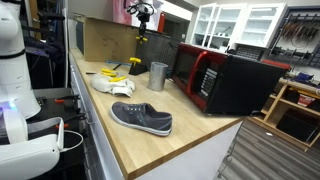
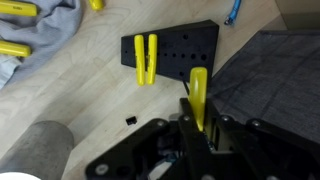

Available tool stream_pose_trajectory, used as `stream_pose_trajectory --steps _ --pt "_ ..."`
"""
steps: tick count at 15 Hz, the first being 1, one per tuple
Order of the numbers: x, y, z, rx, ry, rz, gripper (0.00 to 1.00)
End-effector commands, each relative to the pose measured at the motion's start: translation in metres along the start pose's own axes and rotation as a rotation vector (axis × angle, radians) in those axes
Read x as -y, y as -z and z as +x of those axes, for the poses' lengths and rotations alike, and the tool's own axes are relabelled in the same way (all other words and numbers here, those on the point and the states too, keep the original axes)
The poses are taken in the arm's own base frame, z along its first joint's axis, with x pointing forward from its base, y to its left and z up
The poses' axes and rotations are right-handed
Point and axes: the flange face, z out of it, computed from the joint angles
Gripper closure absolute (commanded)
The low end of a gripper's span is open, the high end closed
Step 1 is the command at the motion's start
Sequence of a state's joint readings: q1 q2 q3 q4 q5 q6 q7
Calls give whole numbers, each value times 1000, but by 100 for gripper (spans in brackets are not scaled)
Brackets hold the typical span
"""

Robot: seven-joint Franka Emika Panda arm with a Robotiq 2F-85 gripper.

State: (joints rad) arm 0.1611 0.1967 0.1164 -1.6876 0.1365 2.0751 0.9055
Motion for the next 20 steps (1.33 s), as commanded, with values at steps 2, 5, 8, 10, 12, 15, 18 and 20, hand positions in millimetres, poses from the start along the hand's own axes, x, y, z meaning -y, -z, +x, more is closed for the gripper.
stream_pose_trajectory --steps 2,5,8,10,12,15,18,20 --pt "4 -14 -1 23 -72 -6 96" --pt "2 -27 0 19 -89 -20 96" --pt "0 -35 3 25 -107 -31 96" --pt "0 -40 4 26 -112 -37 96" --pt "0 -43 3 30 -118 -42 96" --pt "5 -44 -3 30 -112 -40 96" --pt "8 -47 -8 26 -105 -49 96" --pt "7 -53 -10 25 -114 -62 96"
